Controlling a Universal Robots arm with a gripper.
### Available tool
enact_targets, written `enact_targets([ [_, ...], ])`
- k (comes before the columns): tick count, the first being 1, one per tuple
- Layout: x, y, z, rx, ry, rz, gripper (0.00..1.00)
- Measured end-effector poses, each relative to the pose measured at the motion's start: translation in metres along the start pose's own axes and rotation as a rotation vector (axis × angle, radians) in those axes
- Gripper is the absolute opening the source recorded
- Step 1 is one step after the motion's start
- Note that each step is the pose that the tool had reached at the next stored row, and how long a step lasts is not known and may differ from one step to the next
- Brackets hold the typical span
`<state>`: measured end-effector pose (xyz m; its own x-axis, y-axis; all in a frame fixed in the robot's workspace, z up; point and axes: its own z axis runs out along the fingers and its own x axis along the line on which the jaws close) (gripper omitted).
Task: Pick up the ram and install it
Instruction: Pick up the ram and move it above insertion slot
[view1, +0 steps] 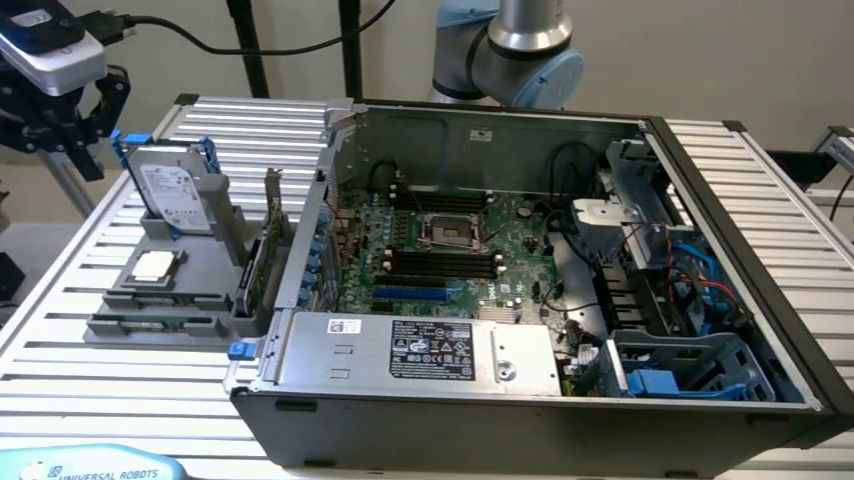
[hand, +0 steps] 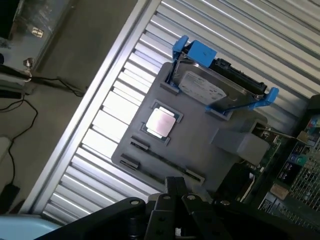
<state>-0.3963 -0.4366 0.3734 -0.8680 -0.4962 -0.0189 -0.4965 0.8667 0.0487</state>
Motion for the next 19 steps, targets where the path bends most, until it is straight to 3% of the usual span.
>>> enact_targets([
  [19,0.0001,-0.0002,0.0044,-0.0065,0.017,-0.344,0.11],
])
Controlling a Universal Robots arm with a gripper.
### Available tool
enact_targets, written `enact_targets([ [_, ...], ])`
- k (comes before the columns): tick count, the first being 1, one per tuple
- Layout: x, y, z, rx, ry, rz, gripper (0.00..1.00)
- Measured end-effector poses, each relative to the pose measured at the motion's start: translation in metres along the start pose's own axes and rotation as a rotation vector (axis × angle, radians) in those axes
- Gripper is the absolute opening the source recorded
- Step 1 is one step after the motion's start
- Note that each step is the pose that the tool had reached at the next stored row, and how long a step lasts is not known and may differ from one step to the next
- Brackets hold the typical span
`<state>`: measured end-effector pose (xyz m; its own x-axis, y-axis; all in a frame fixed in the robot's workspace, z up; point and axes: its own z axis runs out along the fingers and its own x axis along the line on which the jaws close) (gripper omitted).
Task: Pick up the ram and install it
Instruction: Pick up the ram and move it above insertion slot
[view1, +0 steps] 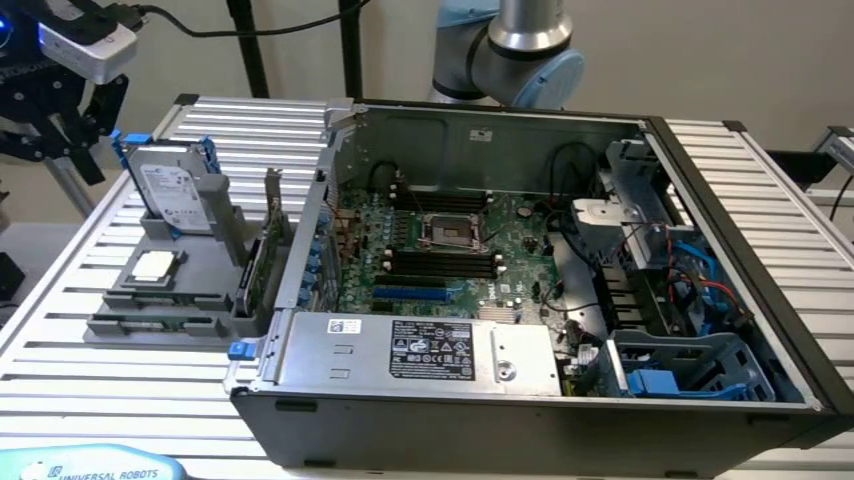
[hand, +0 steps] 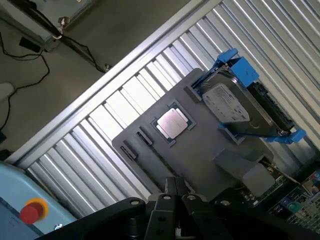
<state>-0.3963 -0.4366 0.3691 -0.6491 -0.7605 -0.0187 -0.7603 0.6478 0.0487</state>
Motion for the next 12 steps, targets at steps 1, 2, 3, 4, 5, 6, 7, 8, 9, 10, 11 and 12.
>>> enact_targets([
  [1,0.0,0.0,0.0003,-0.0004,0.0009,-0.018,0.11],
  [2,0.0,0.0,0.0007,-0.0007,0.0018,-0.036,0.11],
  [3,0.0,-0.0001,0.0012,-0.001,0.0026,-0.056,0.11],
  [4,0.0,-0.0001,0.0015,-0.0014,0.0036,-0.073,0.11],
  [5,0.0,-0.0001,0.0019,-0.0017,0.0045,-0.091,0.11],
  [6,0.0,-0.0001,0.0024,-0.0021,0.0053,-0.109,0.11],
  [7,0.0001,-0.0001,0.0028,-0.0024,0.0062,-0.127,0.11],
  [8,0.0001,-0.0001,0.0033,-0.0028,0.0071,-0.145,0.11],
  [9,0.0001,-0.0002,0.0038,-0.0031,0.0079,-0.163,0.11],
  [10,0.0001,-0.0002,0.0042,-0.0035,0.0088,-0.181,0.11],
  [11,0.0001,-0.0003,0.0048,-0.0038,0.0096,-0.199,0.11],
  [12,0.0001,-0.0003,0.0054,-0.0041,0.0105,-0.218,0.11],
])
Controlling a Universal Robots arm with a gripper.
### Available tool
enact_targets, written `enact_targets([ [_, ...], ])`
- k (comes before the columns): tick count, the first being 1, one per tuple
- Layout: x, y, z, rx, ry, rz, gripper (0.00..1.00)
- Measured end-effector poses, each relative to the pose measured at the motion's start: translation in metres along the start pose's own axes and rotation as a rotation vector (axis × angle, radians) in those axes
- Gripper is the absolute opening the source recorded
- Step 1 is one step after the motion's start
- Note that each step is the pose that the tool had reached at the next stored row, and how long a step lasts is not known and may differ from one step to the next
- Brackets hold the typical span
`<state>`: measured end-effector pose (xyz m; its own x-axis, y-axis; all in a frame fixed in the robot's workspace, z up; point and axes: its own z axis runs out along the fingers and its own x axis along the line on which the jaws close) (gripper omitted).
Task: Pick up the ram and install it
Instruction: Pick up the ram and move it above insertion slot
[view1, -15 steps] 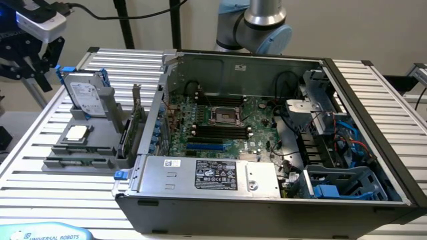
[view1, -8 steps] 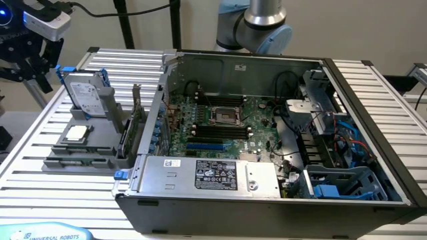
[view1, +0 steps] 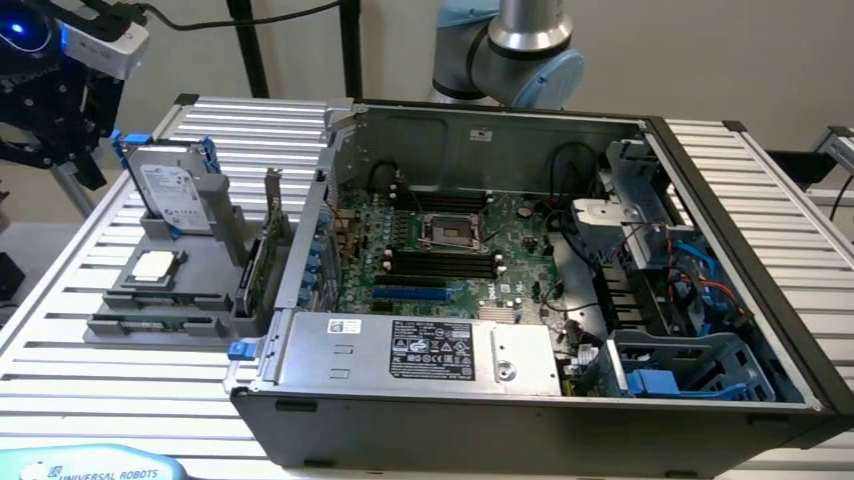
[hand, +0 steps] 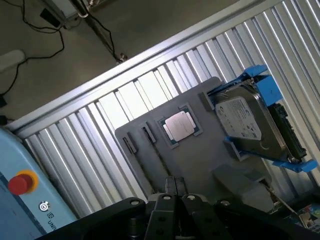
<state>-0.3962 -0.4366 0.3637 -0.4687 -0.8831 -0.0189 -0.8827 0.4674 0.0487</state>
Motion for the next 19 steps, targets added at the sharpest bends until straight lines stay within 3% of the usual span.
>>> enact_targets([
  [12,0.0,-0.0006,0.0107,-0.0033,0.0123,-0.215,0.11],
  [19,-0.001,-0.0043,0.0192,-0.0027,0.0215,-0.301,0.11],
])
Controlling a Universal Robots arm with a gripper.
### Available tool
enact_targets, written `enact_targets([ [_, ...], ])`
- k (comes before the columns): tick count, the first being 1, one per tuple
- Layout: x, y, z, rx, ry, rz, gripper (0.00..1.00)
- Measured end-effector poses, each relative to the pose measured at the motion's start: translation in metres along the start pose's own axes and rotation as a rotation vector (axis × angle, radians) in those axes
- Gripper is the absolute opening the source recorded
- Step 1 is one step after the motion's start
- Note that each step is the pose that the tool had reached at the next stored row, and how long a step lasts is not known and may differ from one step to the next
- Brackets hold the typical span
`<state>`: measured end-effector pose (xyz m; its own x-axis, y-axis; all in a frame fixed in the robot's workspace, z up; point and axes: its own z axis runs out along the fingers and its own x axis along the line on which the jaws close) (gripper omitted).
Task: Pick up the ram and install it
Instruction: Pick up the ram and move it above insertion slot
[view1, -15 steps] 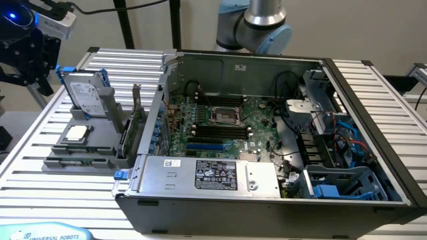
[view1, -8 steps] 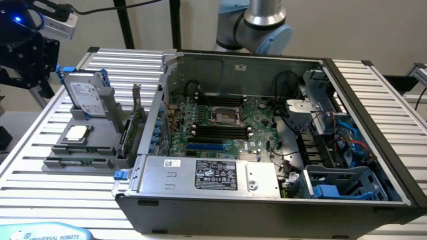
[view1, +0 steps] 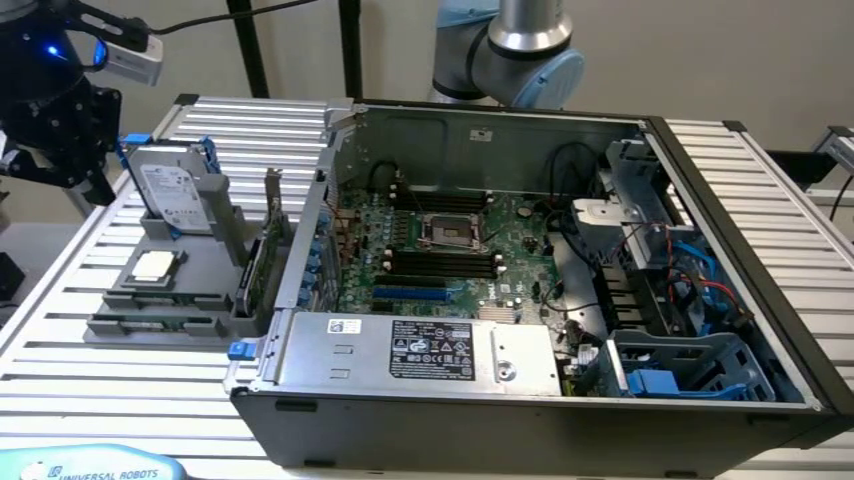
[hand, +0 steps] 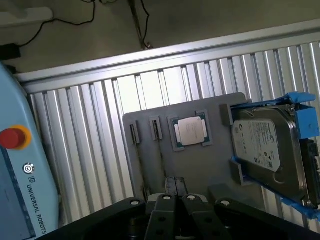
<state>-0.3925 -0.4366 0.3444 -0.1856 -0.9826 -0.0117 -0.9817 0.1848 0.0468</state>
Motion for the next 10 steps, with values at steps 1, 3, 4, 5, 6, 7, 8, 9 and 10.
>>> enact_targets([
  [1,0.0,-0.0009,0.0011,-0.0001,0.0012,-0.01,0.11],
  [3,-0.001,-0.0028,0.0032,-0.0001,0.0033,-0.027,0.11],
  [4,-0.001,-0.0038,0.0042,-0.0001,0.004,-0.035,0.11],
  [5,-0.001,-0.0049,0.0053,-0.0001,0.0048,-0.044,0.11],
  [6,-0.001,-0.006,0.0062,-0.0002,0.0055,-0.052,0.11],
  [7,-0.001,-0.0072,0.0074,0.0,0.0061,-0.059,0.11],
  [8,-0.001,-0.0082,0.0089,0.0,0.0071,-0.067,0.11],
  [9,-0.002,-0.0091,0.0105,0.0001,0.0088,-0.075,0.11],
  [10,-0.002,-0.01,0.0122,0.0002,0.0108,-0.084,0.11],
])
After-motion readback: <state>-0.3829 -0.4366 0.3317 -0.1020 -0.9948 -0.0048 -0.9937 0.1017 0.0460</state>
